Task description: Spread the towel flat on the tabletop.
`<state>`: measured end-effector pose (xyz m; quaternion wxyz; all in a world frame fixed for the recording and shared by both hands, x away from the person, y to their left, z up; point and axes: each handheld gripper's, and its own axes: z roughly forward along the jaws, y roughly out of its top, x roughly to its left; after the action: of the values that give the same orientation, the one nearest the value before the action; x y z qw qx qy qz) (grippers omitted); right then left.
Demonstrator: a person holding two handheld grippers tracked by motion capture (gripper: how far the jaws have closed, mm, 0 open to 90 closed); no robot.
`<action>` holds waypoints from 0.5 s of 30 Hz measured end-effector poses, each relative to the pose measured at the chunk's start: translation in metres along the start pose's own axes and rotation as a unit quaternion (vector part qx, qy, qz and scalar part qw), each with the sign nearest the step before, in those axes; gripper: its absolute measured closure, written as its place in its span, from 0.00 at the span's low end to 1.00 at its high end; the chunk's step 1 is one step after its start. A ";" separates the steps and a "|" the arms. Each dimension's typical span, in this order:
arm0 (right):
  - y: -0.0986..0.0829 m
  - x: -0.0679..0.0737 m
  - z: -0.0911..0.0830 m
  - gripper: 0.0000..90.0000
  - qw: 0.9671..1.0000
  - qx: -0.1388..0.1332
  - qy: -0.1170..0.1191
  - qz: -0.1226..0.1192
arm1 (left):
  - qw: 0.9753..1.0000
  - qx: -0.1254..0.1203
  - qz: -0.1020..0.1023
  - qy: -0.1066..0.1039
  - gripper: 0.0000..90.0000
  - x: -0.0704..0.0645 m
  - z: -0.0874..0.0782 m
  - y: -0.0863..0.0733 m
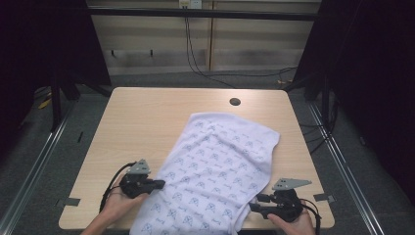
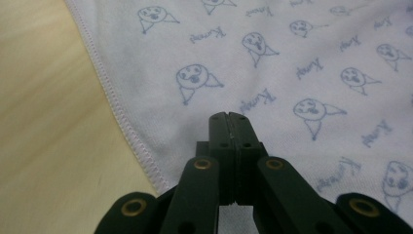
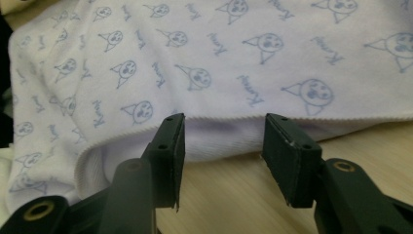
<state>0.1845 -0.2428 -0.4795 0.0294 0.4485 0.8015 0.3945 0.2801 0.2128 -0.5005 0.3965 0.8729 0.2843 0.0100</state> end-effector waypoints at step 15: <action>0.027 0.009 0.048 0.59 0.999 0.021 -0.036 -0.025 | 0.999 0.007 -0.019 -0.039 0.86 -0.011 -0.020 -0.020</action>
<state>0.2176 -0.1996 -0.4915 0.0584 0.4423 0.8192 0.3603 0.2563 0.2315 -0.4983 0.4014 0.8696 0.2855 -0.0333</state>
